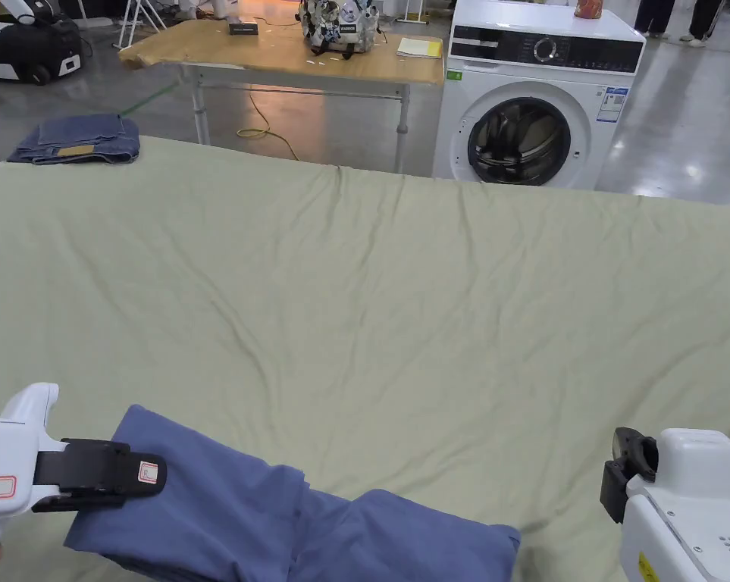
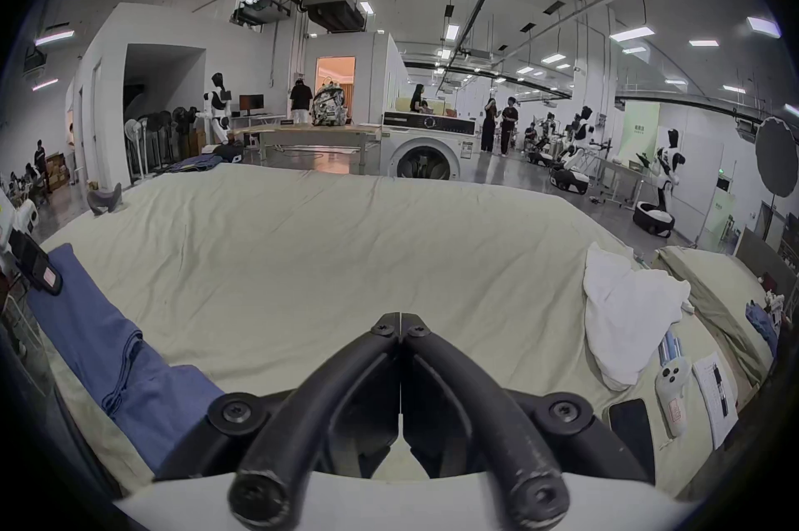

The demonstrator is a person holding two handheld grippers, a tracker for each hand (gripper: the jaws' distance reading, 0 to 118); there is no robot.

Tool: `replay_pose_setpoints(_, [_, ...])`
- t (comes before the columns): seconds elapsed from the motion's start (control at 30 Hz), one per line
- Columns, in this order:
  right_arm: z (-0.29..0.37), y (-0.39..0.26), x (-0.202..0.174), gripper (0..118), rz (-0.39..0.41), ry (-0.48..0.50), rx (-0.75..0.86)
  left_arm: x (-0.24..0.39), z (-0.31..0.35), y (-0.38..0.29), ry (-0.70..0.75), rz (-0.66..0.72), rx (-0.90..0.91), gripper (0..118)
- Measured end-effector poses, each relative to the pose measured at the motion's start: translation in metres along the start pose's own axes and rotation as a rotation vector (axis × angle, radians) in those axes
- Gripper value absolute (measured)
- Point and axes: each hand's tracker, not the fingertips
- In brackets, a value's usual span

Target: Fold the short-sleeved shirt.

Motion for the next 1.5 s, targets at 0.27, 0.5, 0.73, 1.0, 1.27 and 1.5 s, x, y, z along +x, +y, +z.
replay_pose_setpoints(0.27, [-0.001, -0.002, -0.004, 0, -0.001, 0.013, -0.006, 0.071, -0.025, 0.002, -0.06, -0.131, -0.075, 2])
replay_pose_setpoints(0.5, [0.002, -0.003, 0.001, 0, -0.006, 0.005, -0.006, 0.126, -0.08, -0.002, -0.102, -0.18, -0.173, 2])
replay_pose_setpoints(0.73, [0.005, -0.006, 0.006, 0, -0.016, -0.007, -0.014, 0.164, -0.172, -0.017, -0.087, -0.2, -0.329, 2])
replay_pose_setpoints(1.0, [0.011, -0.012, 0.012, 0, -0.035, -0.019, -0.01, 0.181, -0.274, -0.05, -0.001, -0.16, -0.39, 2])
replay_pose_setpoints(1.27, [0.016, -0.011, 0.015, 0, -0.056, -0.02, 0.042, 0.157, -0.274, -0.058, -0.078, -0.061, -0.352, 30])
replay_pose_setpoints(1.5, [0.023, -0.006, 0.014, 0, -0.07, -0.023, 0.157, 0.144, -0.225, -0.037, -0.217, 0.01, -0.236, 38])
